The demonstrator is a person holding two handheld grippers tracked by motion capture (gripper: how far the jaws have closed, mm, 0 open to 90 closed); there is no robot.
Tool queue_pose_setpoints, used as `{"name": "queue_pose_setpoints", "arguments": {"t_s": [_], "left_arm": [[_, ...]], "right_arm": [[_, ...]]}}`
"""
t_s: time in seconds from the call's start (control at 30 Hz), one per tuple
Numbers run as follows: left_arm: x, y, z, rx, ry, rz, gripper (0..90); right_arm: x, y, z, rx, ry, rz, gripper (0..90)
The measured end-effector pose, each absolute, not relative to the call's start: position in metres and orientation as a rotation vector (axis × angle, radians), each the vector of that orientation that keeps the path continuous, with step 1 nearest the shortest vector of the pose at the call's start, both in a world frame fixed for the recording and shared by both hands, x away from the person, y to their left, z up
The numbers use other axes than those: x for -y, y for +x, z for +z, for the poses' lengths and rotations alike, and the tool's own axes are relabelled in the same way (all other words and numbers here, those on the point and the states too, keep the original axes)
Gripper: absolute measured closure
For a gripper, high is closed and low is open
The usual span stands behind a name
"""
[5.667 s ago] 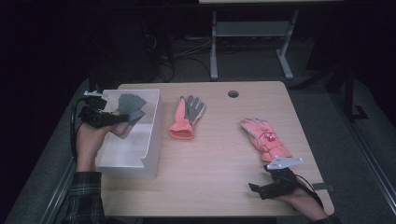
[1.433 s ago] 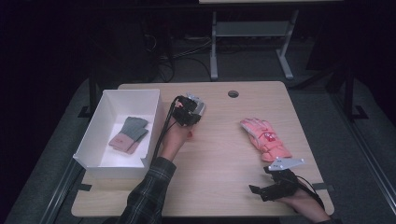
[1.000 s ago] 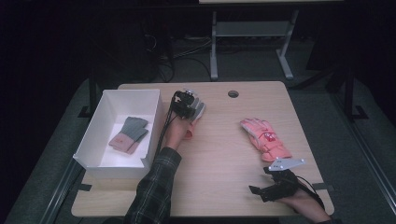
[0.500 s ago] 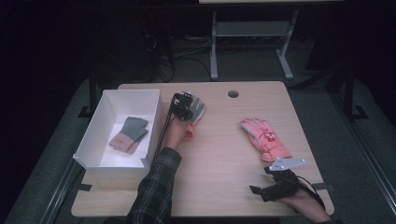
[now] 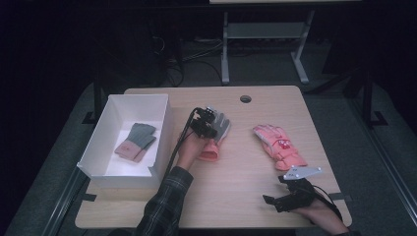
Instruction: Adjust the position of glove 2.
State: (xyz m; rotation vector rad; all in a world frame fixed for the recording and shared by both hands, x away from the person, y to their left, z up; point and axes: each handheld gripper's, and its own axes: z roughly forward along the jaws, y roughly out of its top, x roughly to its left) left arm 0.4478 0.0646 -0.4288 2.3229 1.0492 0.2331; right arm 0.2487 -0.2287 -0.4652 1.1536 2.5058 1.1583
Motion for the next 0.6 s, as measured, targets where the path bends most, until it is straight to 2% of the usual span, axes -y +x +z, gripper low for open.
{"name": "queue_pose_setpoints", "arguments": {"t_s": [0.2, 0.33, 0.6], "left_arm": [[-0.05, 0.416, -0.43, -0.97, 2.335, 0.172, 89.8], [-0.047, 0.408, -0.426, -0.929, 2.343, 0.156, 89.8], [-0.073, 0.401, -0.411, -0.911, 2.422, 0.177, 89.8]], "right_arm": [[0.227, 0.248, -0.465, -2.509, 1.157, 1.153, 5.5], [0.227, 0.248, -0.465, -2.507, 1.147, 1.149, 5.5], [0.229, 0.248, -0.464, -2.496, 1.159, 1.15, 5.5]]}}
